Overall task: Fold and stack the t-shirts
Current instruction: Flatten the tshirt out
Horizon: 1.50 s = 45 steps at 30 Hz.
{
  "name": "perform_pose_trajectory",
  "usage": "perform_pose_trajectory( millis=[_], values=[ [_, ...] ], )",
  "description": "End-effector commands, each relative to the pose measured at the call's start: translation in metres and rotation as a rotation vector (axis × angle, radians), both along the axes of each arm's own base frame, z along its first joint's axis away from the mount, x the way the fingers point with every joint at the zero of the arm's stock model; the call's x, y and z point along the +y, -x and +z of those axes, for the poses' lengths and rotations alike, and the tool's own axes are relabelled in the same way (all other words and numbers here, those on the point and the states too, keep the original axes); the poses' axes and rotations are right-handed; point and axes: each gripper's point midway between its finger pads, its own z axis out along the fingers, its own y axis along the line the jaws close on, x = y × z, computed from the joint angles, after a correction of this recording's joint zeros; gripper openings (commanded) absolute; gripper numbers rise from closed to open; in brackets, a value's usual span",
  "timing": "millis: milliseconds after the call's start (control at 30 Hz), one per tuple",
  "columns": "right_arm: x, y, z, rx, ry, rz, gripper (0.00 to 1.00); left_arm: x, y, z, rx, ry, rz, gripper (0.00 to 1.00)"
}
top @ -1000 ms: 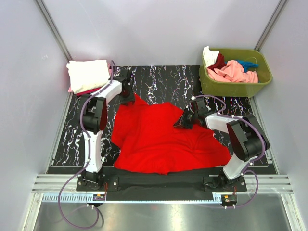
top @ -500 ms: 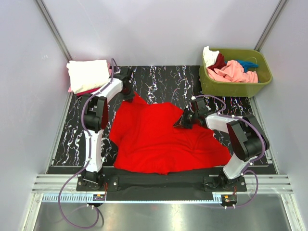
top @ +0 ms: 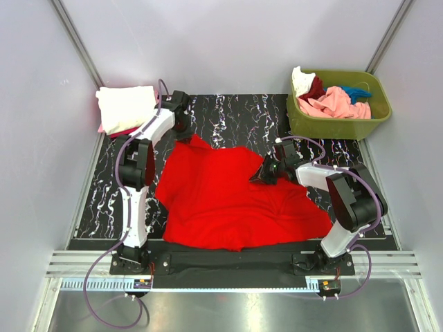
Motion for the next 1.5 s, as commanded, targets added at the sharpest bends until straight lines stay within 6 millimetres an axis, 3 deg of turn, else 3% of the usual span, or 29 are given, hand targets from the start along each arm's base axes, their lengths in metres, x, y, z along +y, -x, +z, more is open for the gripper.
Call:
perform_pose_trajectory(
  millis=[0, 167, 267, 367, 433, 467, 500, 533, 567, 600, 633, 667, 700, 733, 767, 800, 933, 1067, 1167, 1333, 1367, 1467],
  values=[
    [0.005, -0.012, 0.013, -0.051, -0.033, 0.017, 0.0, -0.001, -0.013, 0.024, -0.06, 0.026, -0.02, 0.18],
    [0.005, -0.013, 0.014, -0.053, -0.037, 0.019, 0.0, -0.001, -0.016, 0.019, -0.06, 0.025, -0.023, 0.0],
    [0.005, -0.013, 0.014, -0.052, -0.04, 0.017, 0.0, -0.001, -0.016, 0.032, -0.082, 0.031, -0.025, 0.0],
    [0.002, -0.014, 0.015, -0.045, -0.047, 0.007, 0.0, 0.001, -0.013, 0.064, -0.14, 0.039, -0.021, 0.0],
    [-0.001, -0.013, 0.021, -0.049, -0.033, 0.002, 0.0, 0.004, -0.006, 0.1, -0.205, 0.043, -0.021, 0.0],
    [-0.004, -0.017, 0.038, -0.099, -0.03, -0.013, 0.0, 0.006, -0.002, 0.11, -0.221, 0.04, -0.02, 0.0],
    [-0.006, -0.017, 0.047, -0.118, -0.023, -0.021, 0.0, 0.011, 0.006, 0.14, -0.274, 0.034, -0.022, 0.0],
    [-0.011, -0.015, 0.06, -0.124, 0.002, -0.021, 0.0, 0.014, 0.012, 0.154, -0.297, 0.028, -0.021, 0.0],
    [-0.016, -0.018, 0.089, -0.194, 0.01, -0.038, 0.0, 0.019, 0.018, 0.166, -0.32, 0.012, -0.018, 0.0],
    [-0.019, -0.018, 0.107, -0.235, 0.021, -0.036, 0.0, 0.023, 0.03, 0.198, -0.382, 0.02, -0.02, 0.0],
    [-0.022, -0.015, 0.145, -0.297, 0.014, -0.044, 0.0, 0.025, 0.038, 0.213, -0.415, 0.021, -0.024, 0.0],
    [-0.029, -0.016, 0.163, -0.336, 0.034, -0.067, 0.0, 0.027, 0.046, 0.224, -0.437, 0.025, -0.032, 0.0],
    [-0.033, -0.015, 0.182, -0.376, 0.044, -0.075, 0.0, 0.03, 0.061, 0.253, -0.503, 0.038, -0.034, 0.0],
    [-0.039, -0.007, 0.217, -0.431, 0.038, -0.087, 0.0, 0.031, 0.07, 0.267, -0.532, 0.045, -0.037, 0.0],
    [-0.046, -0.005, 0.233, -0.465, 0.054, -0.105, 0.0, 0.033, 0.079, 0.279, -0.559, 0.05, -0.041, 0.0],
    [-0.049, -0.002, 0.263, -0.527, 0.047, -0.109, 0.0, 0.036, 0.097, 0.303, -0.609, 0.065, -0.045, 0.0],
    [-0.074, 0.035, 0.328, -0.646, 0.06, -0.15, 0.0, 0.039, 0.144, 0.358, -0.739, 0.113, -0.093, 0.0],
    [-0.094, 0.073, 0.378, -0.765, 0.044, -0.185, 0.0, 0.027, 0.203, 0.416, -0.916, 0.211, -0.237, 0.0],
    [-0.108, 0.111, 0.412, -0.878, 0.007, -0.19, 0.0, 0.029, 0.265, 0.464, -1.118, 0.252, -0.333, 0.0],
    [-0.127, 0.19, 0.458, -1.093, -0.081, -0.158, 0.0, 0.036, 0.338, 0.496, -1.318, 0.259, -0.431, 0.0],
    [-0.132, 0.199, 0.461, -1.109, -0.087, -0.168, 0.0, 0.039, 0.359, 0.504, -1.369, 0.263, -0.441, 0.0],
    [-0.15, 0.23, 0.471, -1.153, -0.084, -0.208, 0.0, 0.048, 0.395, 0.524, -1.46, 0.26, -0.448, 0.0]
  ],
)
